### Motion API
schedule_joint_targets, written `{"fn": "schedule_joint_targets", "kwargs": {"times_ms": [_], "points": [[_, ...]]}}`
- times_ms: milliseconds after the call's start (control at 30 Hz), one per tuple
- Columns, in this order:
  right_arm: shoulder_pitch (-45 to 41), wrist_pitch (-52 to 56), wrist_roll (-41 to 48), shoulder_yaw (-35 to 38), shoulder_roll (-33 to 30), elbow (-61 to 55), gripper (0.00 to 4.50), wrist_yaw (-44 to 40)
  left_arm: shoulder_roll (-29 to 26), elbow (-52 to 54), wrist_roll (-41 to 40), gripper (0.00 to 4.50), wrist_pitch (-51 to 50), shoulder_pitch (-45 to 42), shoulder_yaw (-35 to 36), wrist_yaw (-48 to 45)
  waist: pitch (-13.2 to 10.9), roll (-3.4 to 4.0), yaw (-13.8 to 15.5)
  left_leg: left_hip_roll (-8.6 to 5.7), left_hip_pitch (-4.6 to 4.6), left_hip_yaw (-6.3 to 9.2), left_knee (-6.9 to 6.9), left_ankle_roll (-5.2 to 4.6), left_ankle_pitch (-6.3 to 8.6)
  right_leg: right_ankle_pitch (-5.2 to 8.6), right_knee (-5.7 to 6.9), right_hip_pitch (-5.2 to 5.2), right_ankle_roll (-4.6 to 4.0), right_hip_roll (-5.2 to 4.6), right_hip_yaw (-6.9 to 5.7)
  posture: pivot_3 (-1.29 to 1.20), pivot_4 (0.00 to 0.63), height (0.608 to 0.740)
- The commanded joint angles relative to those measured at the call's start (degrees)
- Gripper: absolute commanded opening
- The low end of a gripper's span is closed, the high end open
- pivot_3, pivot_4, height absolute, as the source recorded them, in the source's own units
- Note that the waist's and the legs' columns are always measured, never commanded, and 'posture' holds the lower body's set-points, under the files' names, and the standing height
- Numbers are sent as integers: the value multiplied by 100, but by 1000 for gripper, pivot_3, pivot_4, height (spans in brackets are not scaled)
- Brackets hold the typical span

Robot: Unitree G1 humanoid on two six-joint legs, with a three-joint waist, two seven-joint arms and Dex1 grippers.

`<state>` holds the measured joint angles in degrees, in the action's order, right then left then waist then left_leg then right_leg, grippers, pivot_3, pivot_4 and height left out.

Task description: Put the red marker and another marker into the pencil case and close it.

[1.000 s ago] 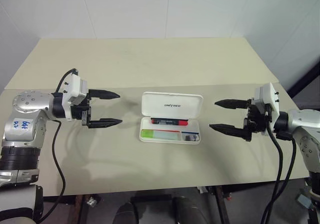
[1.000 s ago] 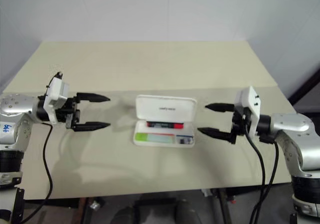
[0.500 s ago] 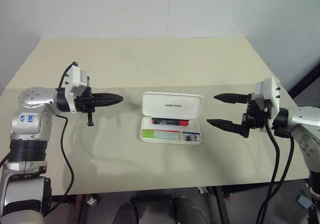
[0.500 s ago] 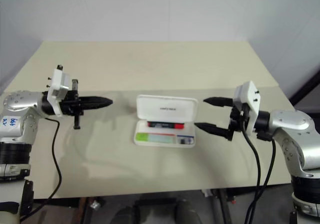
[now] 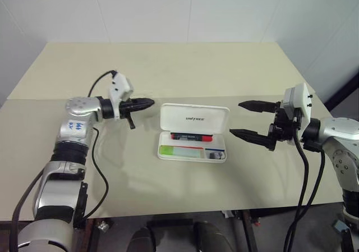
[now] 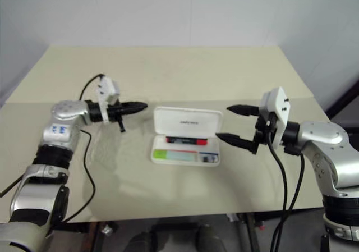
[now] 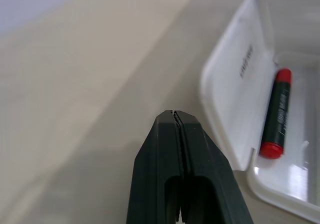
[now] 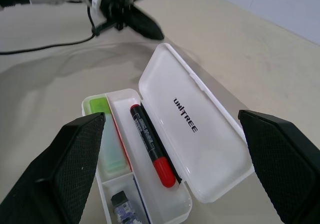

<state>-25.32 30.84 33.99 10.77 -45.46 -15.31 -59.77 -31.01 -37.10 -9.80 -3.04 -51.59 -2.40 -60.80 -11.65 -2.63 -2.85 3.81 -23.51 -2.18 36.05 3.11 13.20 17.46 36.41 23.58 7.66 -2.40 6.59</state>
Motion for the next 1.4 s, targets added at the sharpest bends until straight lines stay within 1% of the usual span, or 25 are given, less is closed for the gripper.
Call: {"fn": "schedule_joint_targets", "kwargs": {"times_ms": [33, 200, 400, 533, 700, 867, 1100, 1300, 1400], "points": [[-53, -59, 84, 30, 23, -234, 4500, 108, 149, -149, 204, 15, 215, -204, -184, -91, 0, 0, 1, 0, 0, 0, 0, 0, 0, 0, 0, 0, 0, 0, 0, 0, 150, 740], [32, -20, 149, 44, 32, -376, 4500, 213, 364, -105, 87, 15, 368, -159, -172, -352, 0, 0, 13, 0, -1, 0, 2, 0, 0, 0, 0, 0, 0, 0, 0, 0, 150, 740], [126, -12, 194, 92, 13, -432, 4500, 284, 302, 202, -49, 15, 795, 22, -97, -802, 0, 0, 20, 0, -2, 1, 2, 0, 0, 0, -1, -1, 0, -1, 0, 0, 150, 740], [103, -80, 166, 71, 79, -360, 4500, 352, 156, 1319, 50, 15, 245, 522, -591, -1257, 0, 1, 16, 0, 0, 1, -3, 0, 0, 1, -1, -1, -1, -1, 1, 0, 150, 740], [77, -128, 128, -3, 137, -327, 4500, 376, 288, 1909, 159, 15, -232, 844, -804, -974, 0, 0, 54, 0, 0, 2, 5, 0, 0, 0, 2, -2, 0, -1, 1, 0, 150, 740], [48, -161, 133, -38, 204, -336, 4500, 414, 380, 2112, 561, 15, -522, 1127, -1141, -547, 0, 1, 71, 0, 7, 2, 8, 0, 0, -1, 2, -9, 1, -1, 4, 0, 150, 740], [127, -138, 170, -64, 323, -490, 4500, 542, 463, 2343, 692, 15, -1050, 1189, -1329, -253, 2, 4, 108, -1, 9, 3, 9, -1, 0, -1, 3, -12, 1, 0, 4, 0, 150, 740], [140, -172, 160, -103, 401, -470, 4500, 576, 389, 2379, 779, 15, -1422, 1071, -1314, 10, 3, 4, 108, -1, 17, 3, 9, -1, -1, -2, 3, -20, -1, -1, 3, 0, 150, 740], [110, -221, 125, -159, 460, -394, 4500, 558, 437, 2528, 458, 15, -1599, 982, -1047, 33, 3, 3, 94, -1, 19, 3, 9, -2, -2, -4, 3, -20, -3, 0, 3, 0, 150, 740]]}}
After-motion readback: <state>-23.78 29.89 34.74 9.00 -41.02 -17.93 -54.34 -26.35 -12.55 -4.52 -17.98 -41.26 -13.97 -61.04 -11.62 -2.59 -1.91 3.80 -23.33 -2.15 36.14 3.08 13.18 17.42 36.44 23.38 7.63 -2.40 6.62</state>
